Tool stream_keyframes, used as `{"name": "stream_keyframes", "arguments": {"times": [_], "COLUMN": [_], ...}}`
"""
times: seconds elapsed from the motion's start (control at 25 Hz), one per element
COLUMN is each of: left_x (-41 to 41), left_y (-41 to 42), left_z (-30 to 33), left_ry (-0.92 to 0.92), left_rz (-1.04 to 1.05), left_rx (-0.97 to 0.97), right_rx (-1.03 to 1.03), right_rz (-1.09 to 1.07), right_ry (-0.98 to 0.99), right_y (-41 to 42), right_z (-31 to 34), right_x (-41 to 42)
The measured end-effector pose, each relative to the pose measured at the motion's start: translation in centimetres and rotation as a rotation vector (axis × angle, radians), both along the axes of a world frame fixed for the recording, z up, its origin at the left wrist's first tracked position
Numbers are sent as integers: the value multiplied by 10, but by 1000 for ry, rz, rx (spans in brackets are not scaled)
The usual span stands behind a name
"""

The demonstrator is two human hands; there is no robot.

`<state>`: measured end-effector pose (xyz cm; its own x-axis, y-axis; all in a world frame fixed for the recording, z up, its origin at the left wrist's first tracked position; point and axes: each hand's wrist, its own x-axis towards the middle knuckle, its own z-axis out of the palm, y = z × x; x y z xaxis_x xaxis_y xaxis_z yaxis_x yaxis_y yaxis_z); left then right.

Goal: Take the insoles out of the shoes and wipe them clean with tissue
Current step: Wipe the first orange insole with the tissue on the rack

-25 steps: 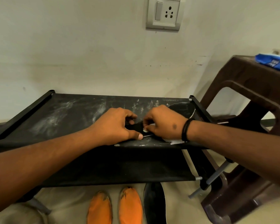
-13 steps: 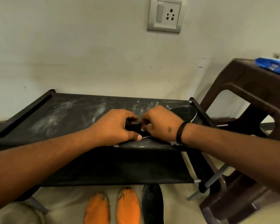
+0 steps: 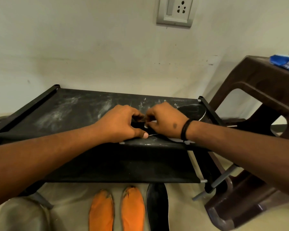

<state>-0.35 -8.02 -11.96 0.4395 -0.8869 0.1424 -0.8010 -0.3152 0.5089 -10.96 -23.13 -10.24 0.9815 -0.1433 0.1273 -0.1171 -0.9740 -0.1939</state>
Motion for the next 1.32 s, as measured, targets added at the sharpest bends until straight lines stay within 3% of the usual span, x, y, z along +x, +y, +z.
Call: {"name": "stream_keyframes", "arguments": {"times": [0.12,0.2,0.4,0.52,0.64,0.84,0.96,1.08,1.2,1.32], "left_x": [0,1,-2,-3,-3,0,-1,-2,-1,-1], "left_y": [0,-2,-2,1,-1,-3,-1,0,-3,-4], "left_z": [0,-1,3,4,3,2,2,3,2,2], "left_ry": [-9,-31,-10,-24,-21,-24,-31,-42,-33,-27], "left_rz": [2,-3,8,10,8,3,-1,-7,-4,-8], "left_rx": [-9,9,24,29,20,25,24,17,21,24], "right_rx": [88,72,-16,94,130,-110,-7,54,-51,-56], "right_rz": [106,50,-139,6,85,-164,-12,127,-13,-148], "right_ry": [125,192,28,20,137,102,55,214,253,116], "right_y": [0,-14,-19,1,-2,-20,0,3,-25,-32], "right_z": [11,18,6,0,11,12,5,20,28,18], "right_x": [-11,-16,0,3,-7,-7,-8,-16,-13,-2]}}
